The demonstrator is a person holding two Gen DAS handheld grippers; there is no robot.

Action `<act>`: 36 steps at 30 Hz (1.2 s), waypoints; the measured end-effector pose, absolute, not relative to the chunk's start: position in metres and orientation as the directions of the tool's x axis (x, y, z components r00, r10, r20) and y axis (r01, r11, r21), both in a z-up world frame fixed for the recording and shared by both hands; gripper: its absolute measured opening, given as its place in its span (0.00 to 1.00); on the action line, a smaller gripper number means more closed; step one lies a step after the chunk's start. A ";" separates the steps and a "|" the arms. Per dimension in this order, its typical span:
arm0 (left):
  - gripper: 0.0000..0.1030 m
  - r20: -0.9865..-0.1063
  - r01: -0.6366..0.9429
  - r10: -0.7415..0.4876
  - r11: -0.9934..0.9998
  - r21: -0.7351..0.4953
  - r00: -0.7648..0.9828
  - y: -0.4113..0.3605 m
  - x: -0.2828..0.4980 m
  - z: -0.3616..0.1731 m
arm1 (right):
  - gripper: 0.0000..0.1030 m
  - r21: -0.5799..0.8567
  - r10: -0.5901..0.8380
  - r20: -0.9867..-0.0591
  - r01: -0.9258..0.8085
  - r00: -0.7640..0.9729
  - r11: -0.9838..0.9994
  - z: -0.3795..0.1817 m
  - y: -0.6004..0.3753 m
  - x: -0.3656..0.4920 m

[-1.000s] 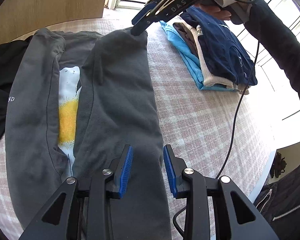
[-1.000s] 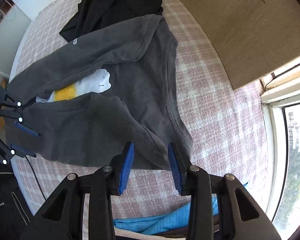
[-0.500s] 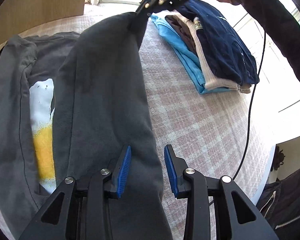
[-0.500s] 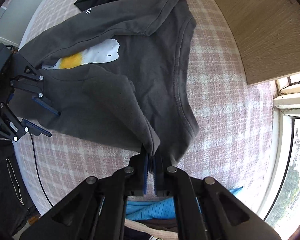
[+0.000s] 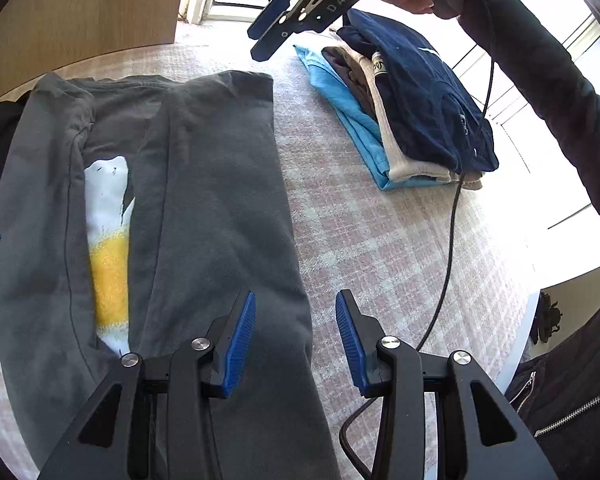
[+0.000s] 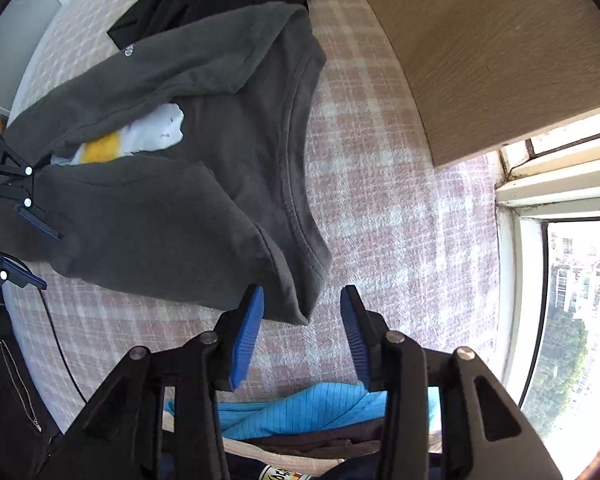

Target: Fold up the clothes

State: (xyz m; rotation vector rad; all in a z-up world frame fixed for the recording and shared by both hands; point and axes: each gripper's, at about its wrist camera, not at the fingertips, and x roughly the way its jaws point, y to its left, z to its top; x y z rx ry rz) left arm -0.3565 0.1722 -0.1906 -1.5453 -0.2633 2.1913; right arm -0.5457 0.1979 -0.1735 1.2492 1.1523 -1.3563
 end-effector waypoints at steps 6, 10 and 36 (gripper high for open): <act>0.38 -0.844 -0.235 0.471 -0.878 -0.418 -0.258 0.174 -0.347 -0.192 | 0.41 -0.085 0.031 -0.996 0.994 -0.083 -0.065 -0.195 0.176 -0.536; 0.39 -0.842 -0.256 0.464 -0.880 -0.401 -0.276 0.184 -0.350 -0.191 | 0.41 -0.031 0.051 -0.998 0.999 -0.030 -0.020 -0.210 0.167 -0.527; 0.41 -0.911 -0.135 0.331 -0.942 -0.306 -0.245 0.122 -0.381 -0.212 | 0.44 0.030 0.088 -0.996 0.997 0.023 0.074 -0.211 0.154 -0.492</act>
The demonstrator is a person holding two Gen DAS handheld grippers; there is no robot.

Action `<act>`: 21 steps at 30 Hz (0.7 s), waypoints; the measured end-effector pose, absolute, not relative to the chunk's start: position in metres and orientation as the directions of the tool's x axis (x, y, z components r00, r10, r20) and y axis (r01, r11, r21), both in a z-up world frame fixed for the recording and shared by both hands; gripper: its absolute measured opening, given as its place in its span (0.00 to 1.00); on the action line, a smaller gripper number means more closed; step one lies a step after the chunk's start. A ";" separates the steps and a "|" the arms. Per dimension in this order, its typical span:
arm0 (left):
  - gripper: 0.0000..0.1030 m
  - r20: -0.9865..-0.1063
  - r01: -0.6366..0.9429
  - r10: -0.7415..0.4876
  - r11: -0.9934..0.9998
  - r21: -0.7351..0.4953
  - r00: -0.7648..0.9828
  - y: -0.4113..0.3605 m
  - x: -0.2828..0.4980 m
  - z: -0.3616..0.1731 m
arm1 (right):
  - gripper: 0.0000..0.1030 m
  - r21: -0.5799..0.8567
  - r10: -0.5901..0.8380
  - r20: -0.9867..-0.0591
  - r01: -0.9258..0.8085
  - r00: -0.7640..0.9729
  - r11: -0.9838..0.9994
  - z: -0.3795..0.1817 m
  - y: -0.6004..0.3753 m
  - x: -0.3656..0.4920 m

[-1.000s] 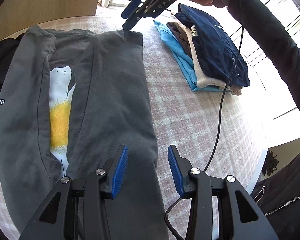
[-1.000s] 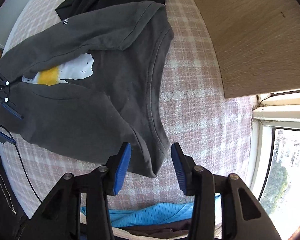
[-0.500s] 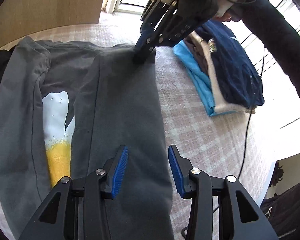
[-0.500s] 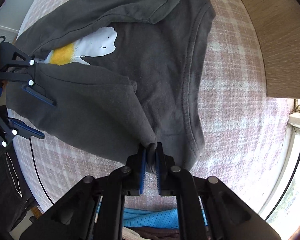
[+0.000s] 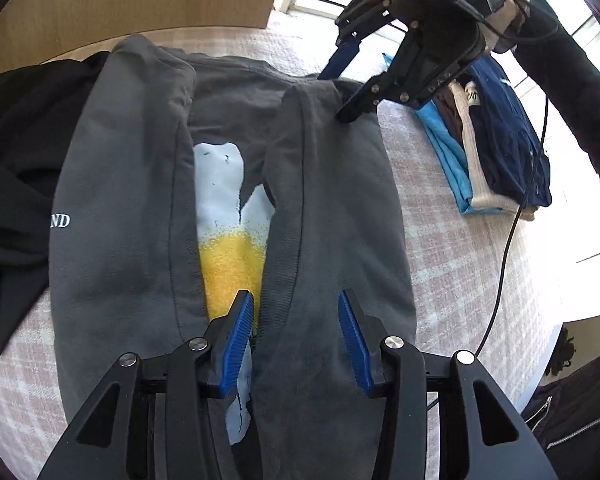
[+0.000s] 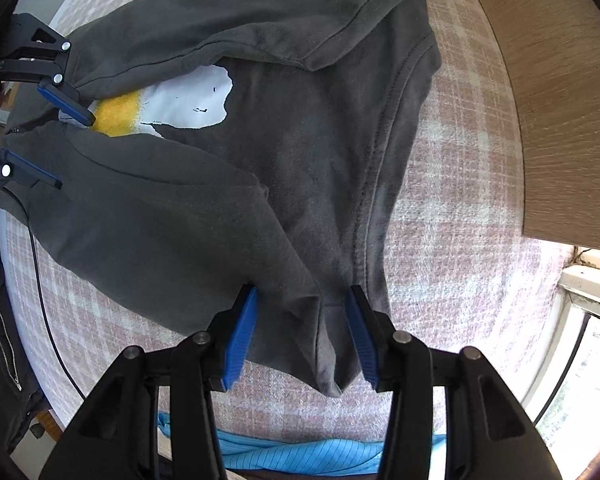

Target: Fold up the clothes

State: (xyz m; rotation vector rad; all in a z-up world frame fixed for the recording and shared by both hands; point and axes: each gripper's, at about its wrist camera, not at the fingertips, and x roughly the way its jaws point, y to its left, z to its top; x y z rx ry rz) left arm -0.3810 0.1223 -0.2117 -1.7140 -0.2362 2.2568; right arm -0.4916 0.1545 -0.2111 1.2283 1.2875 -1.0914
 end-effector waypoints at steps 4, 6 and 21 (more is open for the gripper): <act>0.21 -0.914 -0.175 0.355 -0.930 -0.324 -0.196 0.131 -0.386 -0.216 | 0.30 0.050 0.093 -0.995 0.995 0.042 0.082 -0.215 0.164 -0.479; 0.13 -0.902 -0.187 0.395 -0.913 -0.363 -0.174 0.134 -0.386 -0.212 | 0.06 0.050 0.101 -0.994 0.995 0.041 0.087 -0.211 0.164 -0.476; 0.09 -0.796 -0.114 0.586 -0.810 -0.575 -0.153 0.109 -0.396 -0.213 | 0.05 0.031 0.089 -0.996 0.997 0.025 0.067 -0.182 0.207 -0.510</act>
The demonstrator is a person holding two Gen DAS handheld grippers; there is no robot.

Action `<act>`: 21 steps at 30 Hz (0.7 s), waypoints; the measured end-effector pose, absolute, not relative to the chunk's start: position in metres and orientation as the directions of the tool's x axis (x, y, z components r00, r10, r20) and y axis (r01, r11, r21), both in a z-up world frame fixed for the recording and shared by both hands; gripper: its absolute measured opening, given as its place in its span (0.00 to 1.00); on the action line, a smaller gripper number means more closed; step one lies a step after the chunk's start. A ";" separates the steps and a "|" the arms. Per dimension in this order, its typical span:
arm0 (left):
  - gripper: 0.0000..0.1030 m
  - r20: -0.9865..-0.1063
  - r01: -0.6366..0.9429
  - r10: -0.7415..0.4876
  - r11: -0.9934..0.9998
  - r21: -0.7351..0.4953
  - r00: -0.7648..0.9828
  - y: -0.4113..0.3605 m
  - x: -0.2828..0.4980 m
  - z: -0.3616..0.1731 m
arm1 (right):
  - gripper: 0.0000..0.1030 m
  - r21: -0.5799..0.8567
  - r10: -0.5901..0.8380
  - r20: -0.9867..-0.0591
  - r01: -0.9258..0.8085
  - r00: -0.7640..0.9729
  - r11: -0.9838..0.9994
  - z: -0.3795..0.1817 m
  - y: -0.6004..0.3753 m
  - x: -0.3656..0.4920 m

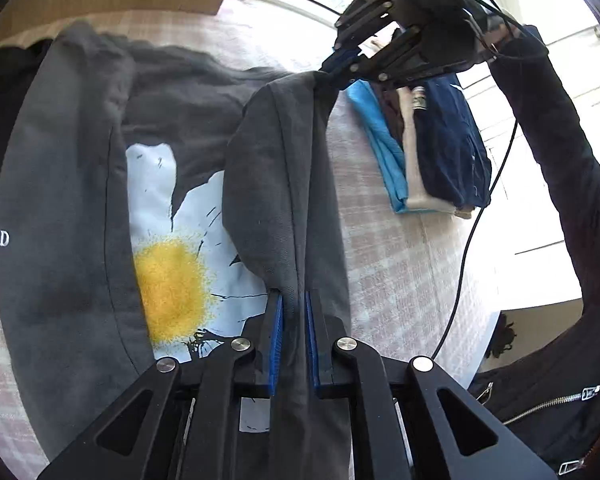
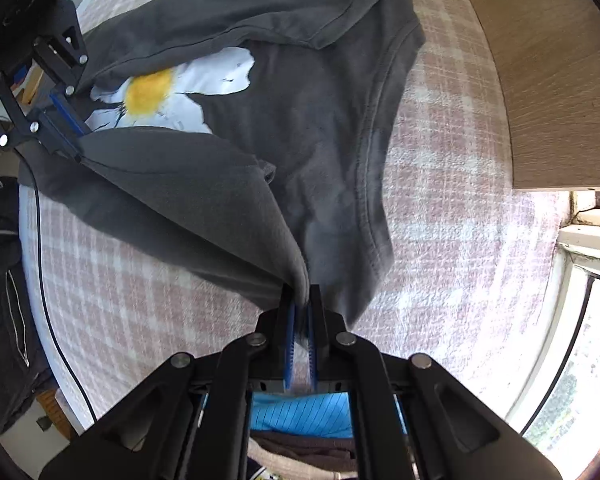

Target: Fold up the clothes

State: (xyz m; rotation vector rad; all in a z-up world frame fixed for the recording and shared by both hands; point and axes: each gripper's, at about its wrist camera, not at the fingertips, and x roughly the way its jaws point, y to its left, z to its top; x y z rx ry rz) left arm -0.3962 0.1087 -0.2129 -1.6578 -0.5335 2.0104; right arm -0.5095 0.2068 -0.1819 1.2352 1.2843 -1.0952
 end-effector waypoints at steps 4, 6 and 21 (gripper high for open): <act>0.11 -0.814 -0.112 0.555 -0.832 -0.544 -0.170 0.102 -0.395 -0.208 | 0.12 -0.024 0.119 -0.992 0.991 -0.041 0.135 -0.191 0.201 -0.495; 0.20 -0.842 -0.146 0.504 -0.863 -0.483 -0.195 0.105 -0.394 -0.195 | 0.22 -0.034 0.087 -0.995 0.986 -0.049 0.163 -0.181 0.202 -0.489; 0.37 -0.912 -0.229 0.331 -0.933 -0.277 -0.244 0.151 -0.401 -0.182 | 0.50 -0.185 -0.020 -0.983 0.982 -0.184 0.026 -0.169 0.185 -0.482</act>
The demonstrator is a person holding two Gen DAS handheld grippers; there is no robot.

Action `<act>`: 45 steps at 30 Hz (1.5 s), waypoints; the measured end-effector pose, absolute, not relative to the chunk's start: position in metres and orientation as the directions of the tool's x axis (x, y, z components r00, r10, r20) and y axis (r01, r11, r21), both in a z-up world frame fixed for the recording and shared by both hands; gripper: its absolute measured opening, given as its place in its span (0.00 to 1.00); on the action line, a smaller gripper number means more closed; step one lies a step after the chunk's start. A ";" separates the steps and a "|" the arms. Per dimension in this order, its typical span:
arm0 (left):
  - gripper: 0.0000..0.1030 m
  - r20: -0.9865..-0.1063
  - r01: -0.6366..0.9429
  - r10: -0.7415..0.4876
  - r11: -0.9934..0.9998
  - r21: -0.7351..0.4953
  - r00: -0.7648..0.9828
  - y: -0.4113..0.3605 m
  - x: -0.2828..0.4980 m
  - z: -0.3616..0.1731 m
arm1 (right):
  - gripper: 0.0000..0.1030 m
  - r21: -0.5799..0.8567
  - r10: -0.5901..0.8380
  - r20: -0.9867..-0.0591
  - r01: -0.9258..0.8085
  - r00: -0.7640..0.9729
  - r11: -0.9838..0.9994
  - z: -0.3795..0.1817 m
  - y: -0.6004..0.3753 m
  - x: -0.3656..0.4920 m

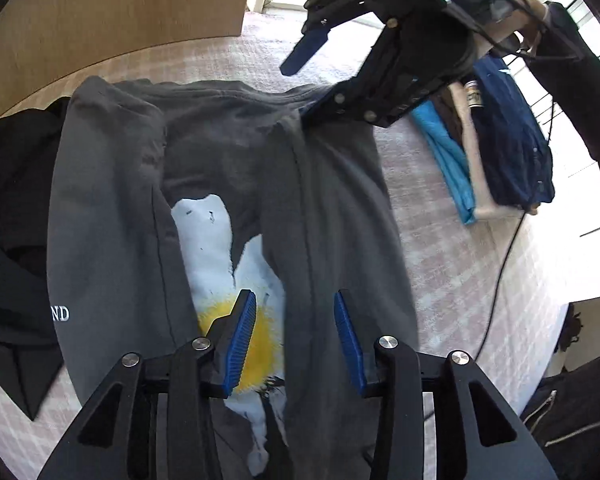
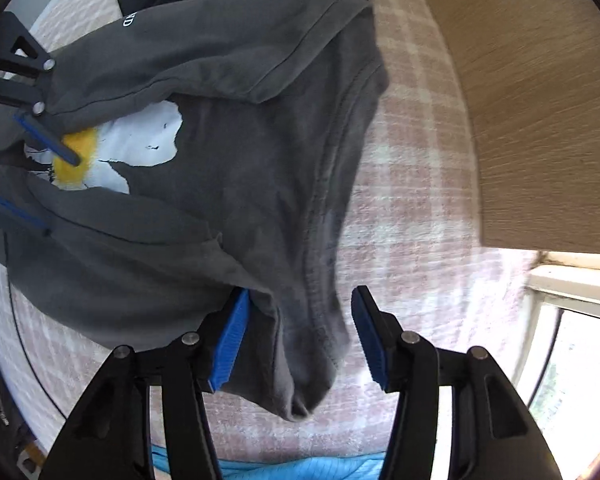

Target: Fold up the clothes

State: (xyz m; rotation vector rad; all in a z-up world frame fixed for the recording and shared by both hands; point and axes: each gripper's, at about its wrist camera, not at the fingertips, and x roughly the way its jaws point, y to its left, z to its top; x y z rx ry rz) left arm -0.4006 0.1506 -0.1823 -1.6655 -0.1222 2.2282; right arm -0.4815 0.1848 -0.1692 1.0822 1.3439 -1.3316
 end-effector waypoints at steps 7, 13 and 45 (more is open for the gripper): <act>0.39 -0.886 -0.333 0.411 -0.884 -0.329 -0.216 0.204 -0.342 -0.180 | 0.50 -0.096 -0.118 -0.988 0.995 -0.098 -0.023 -0.131 0.224 -0.431; 0.39 -0.914 -0.254 0.355 -0.919 -0.303 -0.197 0.212 -0.300 -0.195 | 0.53 -0.156 0.061 -0.986 0.988 -0.156 -0.008 -0.184 0.220 -0.380; 0.40 -0.968 -0.133 0.028 -0.991 0.006 -0.251 0.282 -0.159 -0.220 | 0.55 0.199 -0.212 -0.977 0.511 0.034 -0.836 -0.164 0.304 -0.276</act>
